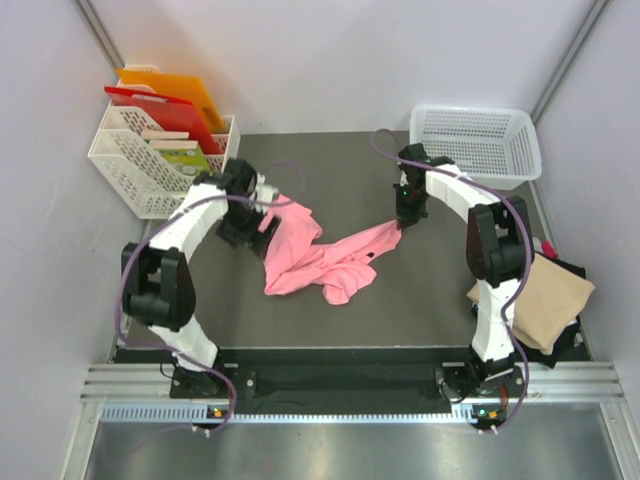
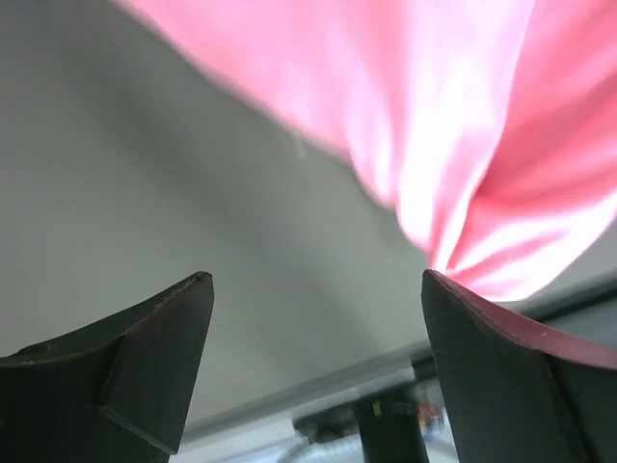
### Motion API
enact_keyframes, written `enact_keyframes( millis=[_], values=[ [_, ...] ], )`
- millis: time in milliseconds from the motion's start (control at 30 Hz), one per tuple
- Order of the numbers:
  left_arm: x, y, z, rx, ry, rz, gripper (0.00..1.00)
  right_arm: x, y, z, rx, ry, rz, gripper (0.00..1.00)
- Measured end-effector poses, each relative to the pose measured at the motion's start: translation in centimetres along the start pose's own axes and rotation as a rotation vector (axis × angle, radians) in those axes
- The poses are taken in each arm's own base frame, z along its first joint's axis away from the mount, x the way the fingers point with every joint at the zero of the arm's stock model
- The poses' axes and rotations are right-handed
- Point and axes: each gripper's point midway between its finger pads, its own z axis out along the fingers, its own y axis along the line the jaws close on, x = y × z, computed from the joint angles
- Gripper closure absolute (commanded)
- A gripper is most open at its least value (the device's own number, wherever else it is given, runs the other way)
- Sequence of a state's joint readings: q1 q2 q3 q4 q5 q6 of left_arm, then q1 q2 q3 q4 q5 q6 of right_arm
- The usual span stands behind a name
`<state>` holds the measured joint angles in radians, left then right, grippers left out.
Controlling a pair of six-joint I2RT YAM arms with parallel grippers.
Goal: Fold and stack the t-shirts
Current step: Flatten out the tshirt
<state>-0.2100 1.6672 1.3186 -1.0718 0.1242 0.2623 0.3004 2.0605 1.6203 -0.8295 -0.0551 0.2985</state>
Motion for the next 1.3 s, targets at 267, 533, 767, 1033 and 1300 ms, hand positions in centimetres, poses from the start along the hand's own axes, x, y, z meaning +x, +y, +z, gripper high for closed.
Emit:
enact_keyframes(
  millis=[267, 533, 767, 1033, 1300],
  values=[
    [-12.9, -0.2, -1.3, -0.014, -0.209, 0.031, 0.06, 1.0, 1.0, 0.4, -0.009, 0.018, -0.026, 1.0],
    [-13.7, -7.0, 5.2, 0.048, -0.095, 0.117, 0.09, 3.4, 0.7, 1.1, -0.001, 0.065, -0.034, 1.0],
    [-13.4, -8.2, 7.3, 0.046, -0.054, 0.118, 0.09, 3.7, 0.6, 0.8, -0.006, 0.062, -0.034, 1.0],
    [-15.1, -7.1, 8.6, -0.021, -0.102, 0.112, 0.35, 3.7, 0.8, 0.9, -0.016, 0.061, -0.034, 1.0],
    [-16.4, -6.2, 10.5, -0.067, -0.111, 0.11, 0.92, 3.8, 1.0, 0.9, -0.024, 0.062, -0.037, 1.0]
  ],
)
